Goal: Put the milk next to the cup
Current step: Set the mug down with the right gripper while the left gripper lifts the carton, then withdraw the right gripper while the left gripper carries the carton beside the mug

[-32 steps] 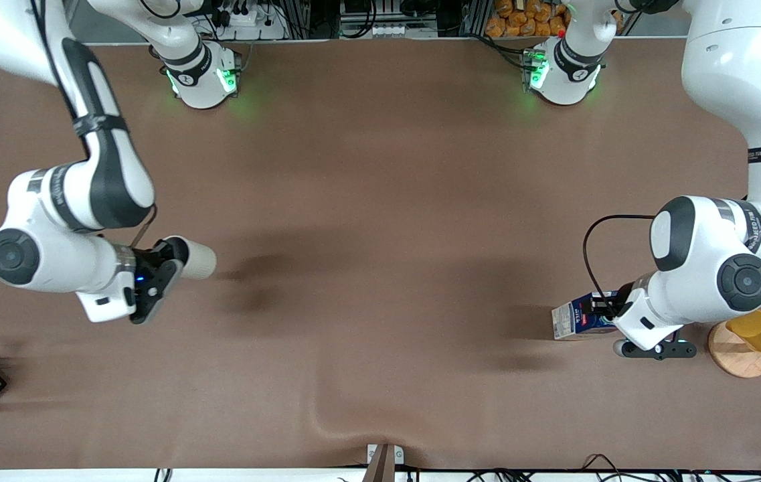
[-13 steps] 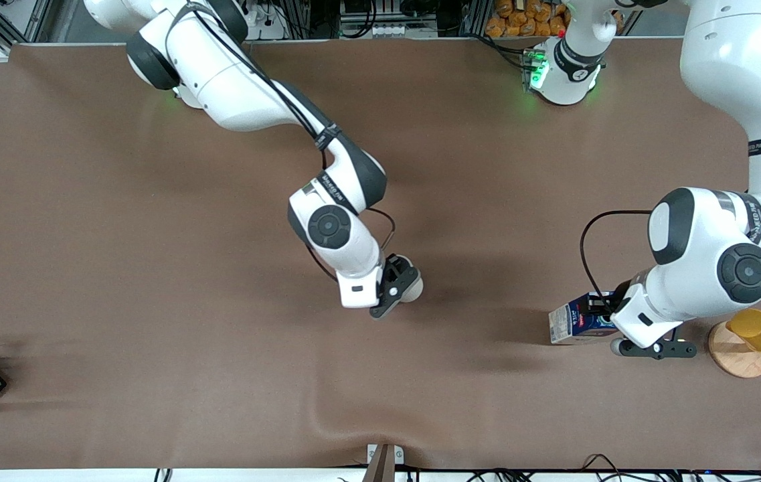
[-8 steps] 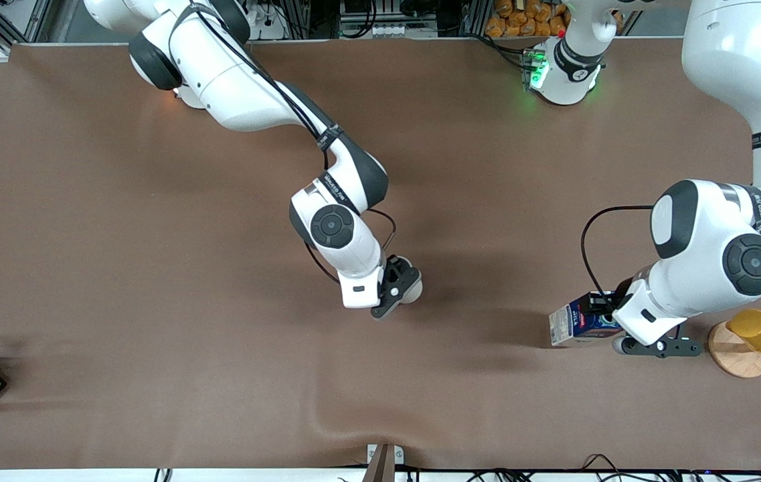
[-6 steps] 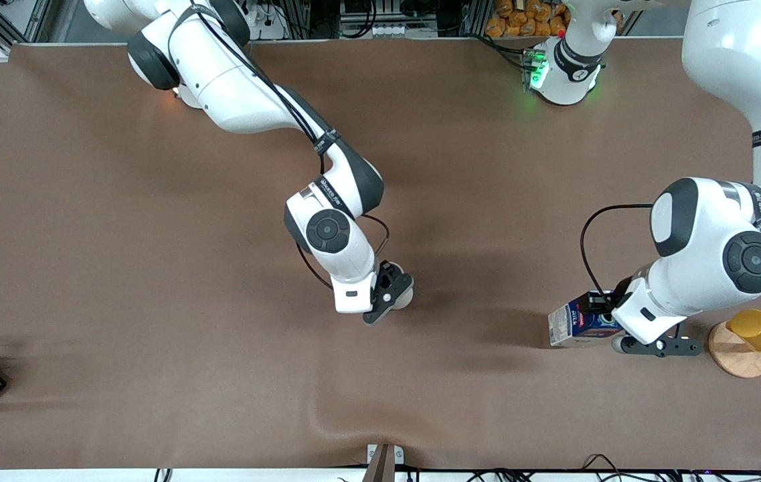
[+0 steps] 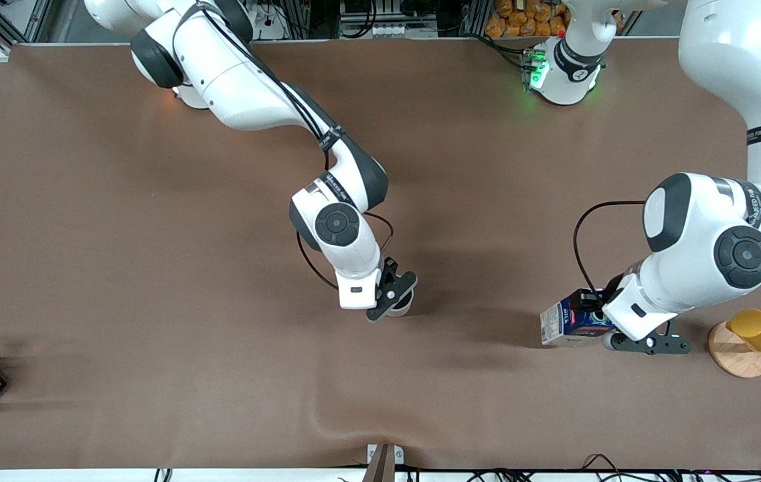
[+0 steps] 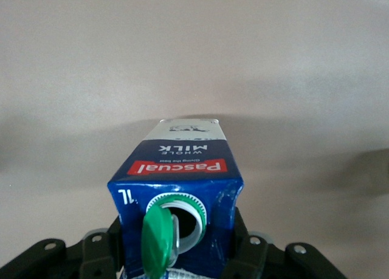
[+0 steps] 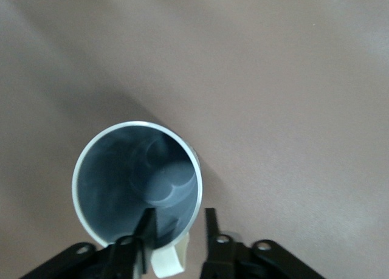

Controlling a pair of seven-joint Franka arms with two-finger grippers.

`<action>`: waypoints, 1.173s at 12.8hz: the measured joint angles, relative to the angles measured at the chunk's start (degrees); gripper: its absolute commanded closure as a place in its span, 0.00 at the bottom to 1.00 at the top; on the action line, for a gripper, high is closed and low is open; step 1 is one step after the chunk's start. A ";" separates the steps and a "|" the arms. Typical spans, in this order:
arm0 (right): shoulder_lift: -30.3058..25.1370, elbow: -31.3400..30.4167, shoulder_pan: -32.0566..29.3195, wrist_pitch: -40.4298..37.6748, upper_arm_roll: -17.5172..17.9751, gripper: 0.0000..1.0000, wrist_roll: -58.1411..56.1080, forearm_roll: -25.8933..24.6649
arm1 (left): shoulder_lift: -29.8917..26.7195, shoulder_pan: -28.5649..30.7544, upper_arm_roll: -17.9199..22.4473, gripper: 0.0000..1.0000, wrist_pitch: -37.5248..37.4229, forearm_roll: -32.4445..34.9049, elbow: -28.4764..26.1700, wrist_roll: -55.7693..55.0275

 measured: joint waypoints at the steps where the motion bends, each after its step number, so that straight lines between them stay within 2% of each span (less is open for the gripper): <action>1: -0.13 0.37 0.00 -0.95 -0.11 0.00 0.09 -0.64 | -0.07 0.00 -0.03 0.35 -0.16 0.00 0.00 0.00; 6: -2.58 2.00 -0.62 -6.89 -1.09 0.00 0.63 -1.13 | -1.05 -0.03 -3.12 0.35 -2.77 0.00 0.00 -0.04; 10: -8.73 2.63 -4.53 -18.00 -1.46 0.00 0.87 -1.16 | -1.58 -0.50 -7.97 0.35 -5.03 -0.01 -0.02 -3.06; 12: -12.51 2.72 -7.41 -24.20 -1.37 0.00 0.71 -1.11 | -1.59 -2.99 -9.67 0.35 -5.18 -0.02 -0.04 -7.21; 15: -16.85 2.40 -10.97 -30.97 -0.62 0.00 -1.21 -0.02 | -1.52 -11.55 -10.08 0.35 -5.23 -0.02 -0.38 -18.46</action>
